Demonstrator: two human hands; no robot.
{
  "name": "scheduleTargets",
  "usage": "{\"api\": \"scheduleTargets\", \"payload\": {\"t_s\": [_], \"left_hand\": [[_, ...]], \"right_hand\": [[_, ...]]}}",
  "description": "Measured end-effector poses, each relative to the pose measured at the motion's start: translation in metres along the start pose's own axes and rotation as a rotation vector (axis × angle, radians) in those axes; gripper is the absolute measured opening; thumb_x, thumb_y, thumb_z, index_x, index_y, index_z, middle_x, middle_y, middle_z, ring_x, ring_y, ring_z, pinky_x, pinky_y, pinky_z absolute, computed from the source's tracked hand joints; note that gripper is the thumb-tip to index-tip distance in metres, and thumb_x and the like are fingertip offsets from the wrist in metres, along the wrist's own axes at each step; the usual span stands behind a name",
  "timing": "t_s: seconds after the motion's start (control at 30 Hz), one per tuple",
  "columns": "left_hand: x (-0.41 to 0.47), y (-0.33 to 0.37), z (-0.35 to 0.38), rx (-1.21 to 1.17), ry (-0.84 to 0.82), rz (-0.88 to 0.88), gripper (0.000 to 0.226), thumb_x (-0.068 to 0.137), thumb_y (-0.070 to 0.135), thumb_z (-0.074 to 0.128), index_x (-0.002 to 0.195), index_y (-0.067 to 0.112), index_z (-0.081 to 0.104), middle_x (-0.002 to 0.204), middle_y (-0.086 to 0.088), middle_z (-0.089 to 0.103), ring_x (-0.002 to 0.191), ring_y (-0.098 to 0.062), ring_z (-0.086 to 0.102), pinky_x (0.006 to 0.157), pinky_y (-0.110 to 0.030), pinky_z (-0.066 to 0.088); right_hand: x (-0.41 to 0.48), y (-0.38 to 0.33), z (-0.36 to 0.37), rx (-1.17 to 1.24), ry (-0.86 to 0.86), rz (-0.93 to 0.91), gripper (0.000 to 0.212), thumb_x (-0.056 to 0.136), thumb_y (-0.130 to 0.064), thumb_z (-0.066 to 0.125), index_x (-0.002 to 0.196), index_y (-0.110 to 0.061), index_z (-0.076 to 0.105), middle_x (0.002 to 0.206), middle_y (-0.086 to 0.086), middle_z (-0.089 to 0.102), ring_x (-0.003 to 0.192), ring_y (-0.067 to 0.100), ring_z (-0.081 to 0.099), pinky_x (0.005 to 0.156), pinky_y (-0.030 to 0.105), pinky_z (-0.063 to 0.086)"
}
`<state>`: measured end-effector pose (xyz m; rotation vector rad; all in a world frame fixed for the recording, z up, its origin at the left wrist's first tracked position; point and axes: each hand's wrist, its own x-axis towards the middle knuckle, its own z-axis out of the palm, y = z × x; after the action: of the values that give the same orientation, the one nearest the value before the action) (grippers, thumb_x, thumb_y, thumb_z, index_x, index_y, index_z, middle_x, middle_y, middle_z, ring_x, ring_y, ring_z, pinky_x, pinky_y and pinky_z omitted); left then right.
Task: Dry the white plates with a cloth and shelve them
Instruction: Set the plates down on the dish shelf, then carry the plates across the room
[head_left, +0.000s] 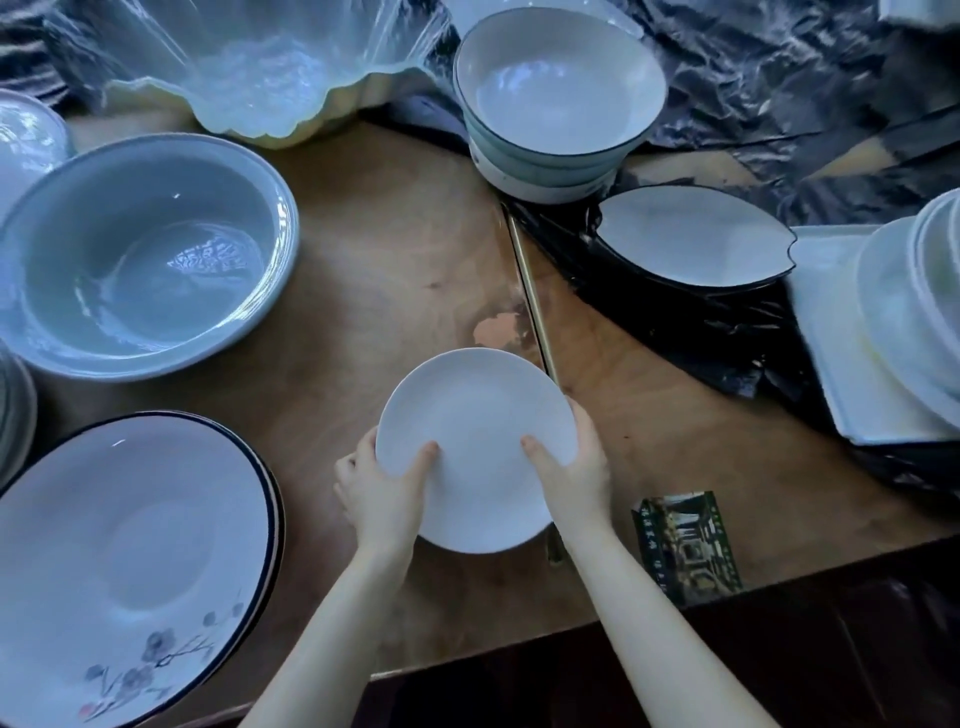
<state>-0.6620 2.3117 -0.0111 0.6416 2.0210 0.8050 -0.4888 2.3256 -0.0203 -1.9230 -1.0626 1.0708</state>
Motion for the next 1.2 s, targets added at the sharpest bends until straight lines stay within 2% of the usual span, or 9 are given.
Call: {"api": "scheduleTargets", "payload": {"t_s": [0.1,0.2,0.37,0.43,0.63,0.8,0.93,1.07,1.2], "left_hand": [[0.003,0.004,-0.006,0.052,-0.012,0.048,0.072,0.078,0.041,0.078,0.143,0.024,0.050,0.136,-0.005,0.042,0.134,-0.028,0.041,0.113,-0.053,0.036],[-0.001,0.014,-0.015,0.193,-0.006,0.188,0.081,0.081,0.031,0.080,0.151,0.023,0.040,0.149,-0.011,0.038,0.139,-0.030,0.039,0.115,-0.056,0.031],[-0.035,0.033,-0.014,0.399,-0.030,0.664,0.049,0.090,0.020,0.072,0.137,0.015,0.059,0.139,-0.008,0.054,0.130,-0.025,0.042,0.106,-0.037,0.035],[-0.065,0.042,0.002,0.461,-0.118,0.832,0.042,0.093,0.020,0.069,0.134,0.015,0.061,0.133,-0.006,0.060,0.123,-0.020,0.047,0.098,-0.029,0.037],[-0.216,0.068,0.075,0.674,-0.469,1.380,0.030,0.094,0.024,0.068,0.123,0.017,0.069,0.115,-0.007,0.069,0.109,-0.035,0.062,0.090,-0.043,0.051],[-0.393,0.049,0.144,0.742,-0.706,1.847,0.024,0.086,0.016,0.076,0.109,0.010,0.075,0.099,-0.013,0.072,0.095,-0.039,0.068,0.077,-0.045,0.056],[-0.550,-0.003,0.187,0.703,-0.986,2.173,0.031,0.097,0.028,0.063,0.125,0.018,0.069,0.115,-0.007,0.070,0.113,-0.034,0.063,0.092,-0.043,0.049],[-0.706,-0.080,0.202,0.549,-1.263,2.464,0.031,0.100,0.034,0.057,0.129,0.024,0.065,0.116,0.001,0.067,0.114,-0.023,0.060,0.096,-0.038,0.048],[-0.848,-0.183,0.174,0.382,-1.591,2.685,0.029,0.101,0.034,0.053,0.127,0.027,0.064,0.115,0.003,0.067,0.114,-0.022,0.060,0.094,-0.037,0.049]], "right_hand": [[0.001,-0.003,-0.014,-0.057,-0.075,-0.004,0.061,0.086,-0.030,0.071,0.142,-0.030,0.045,0.136,-0.005,0.053,0.122,0.016,0.050,0.098,0.039,0.047],[-0.002,-0.007,-0.039,-0.190,-0.113,-0.074,0.060,0.091,-0.037,0.065,0.145,-0.024,0.043,0.145,-0.004,0.045,0.131,0.016,0.043,0.099,0.030,0.037],[-0.035,-0.008,-0.108,-0.452,-0.126,-0.270,0.043,0.097,-0.039,0.056,0.136,-0.024,0.052,0.137,-0.008,0.051,0.127,0.013,0.046,0.099,0.026,0.038],[-0.057,-0.003,-0.146,-0.547,-0.074,-0.333,0.041,0.097,-0.037,0.056,0.134,-0.021,0.055,0.134,-0.005,0.054,0.124,0.016,0.048,0.100,0.030,0.041],[-0.175,0.042,-0.292,-0.819,0.229,-0.365,0.042,0.097,-0.037,0.056,0.135,-0.019,0.055,0.133,-0.005,0.057,0.125,0.014,0.050,0.102,0.028,0.040],[-0.327,0.113,-0.413,-0.962,0.514,-0.130,0.044,0.098,-0.041,0.051,0.138,-0.022,0.052,0.135,-0.007,0.055,0.124,0.016,0.050,0.105,0.033,0.039],[-0.478,0.178,-0.481,-0.998,0.714,0.220,0.047,0.100,-0.045,0.044,0.142,-0.025,0.045,0.141,-0.006,0.049,0.128,0.016,0.045,0.107,0.032,0.037],[-0.642,0.235,-0.501,-0.902,0.931,0.594,0.047,0.100,-0.046,0.044,0.142,-0.026,0.045,0.138,-0.006,0.051,0.127,0.017,0.047,0.105,0.033,0.039],[-0.802,0.274,-0.473,-0.765,1.117,0.968,0.046,0.098,-0.046,0.046,0.140,-0.028,0.047,0.137,-0.007,0.052,0.128,0.017,0.046,0.107,0.033,0.035]]}}
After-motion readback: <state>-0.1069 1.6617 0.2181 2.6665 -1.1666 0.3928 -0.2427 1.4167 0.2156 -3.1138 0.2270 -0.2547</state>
